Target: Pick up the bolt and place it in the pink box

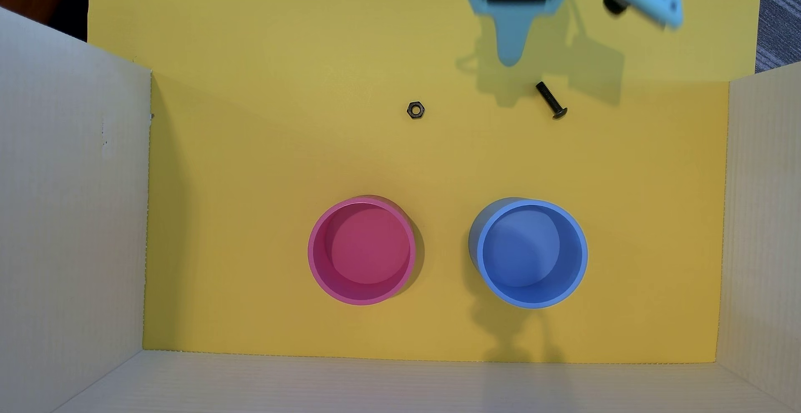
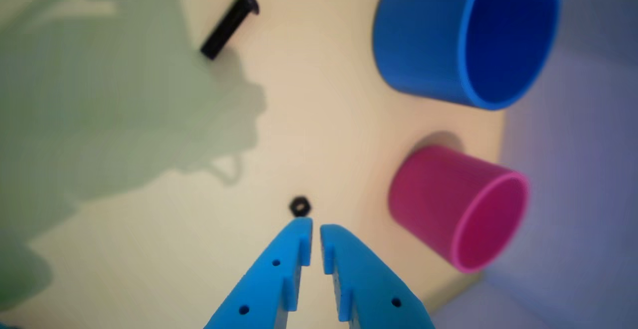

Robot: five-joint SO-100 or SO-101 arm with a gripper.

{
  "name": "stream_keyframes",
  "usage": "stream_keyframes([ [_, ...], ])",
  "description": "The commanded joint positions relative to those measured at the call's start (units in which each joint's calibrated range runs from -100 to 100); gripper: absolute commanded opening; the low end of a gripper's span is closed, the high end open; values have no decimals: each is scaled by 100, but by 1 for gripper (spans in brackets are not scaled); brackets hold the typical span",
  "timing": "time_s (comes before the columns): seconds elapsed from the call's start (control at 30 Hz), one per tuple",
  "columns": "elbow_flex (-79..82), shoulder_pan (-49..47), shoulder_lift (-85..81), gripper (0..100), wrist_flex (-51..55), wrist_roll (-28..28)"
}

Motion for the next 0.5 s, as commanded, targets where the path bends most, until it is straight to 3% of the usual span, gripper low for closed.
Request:
stream_keyframes([
  [0.0, -888, -21, 928, 2, 54, -218],
  [0.27, -1603, -21, 1576, 2, 268, -166],
  [0.47, -1467, -139, 1652, 2, 37, 845],
])
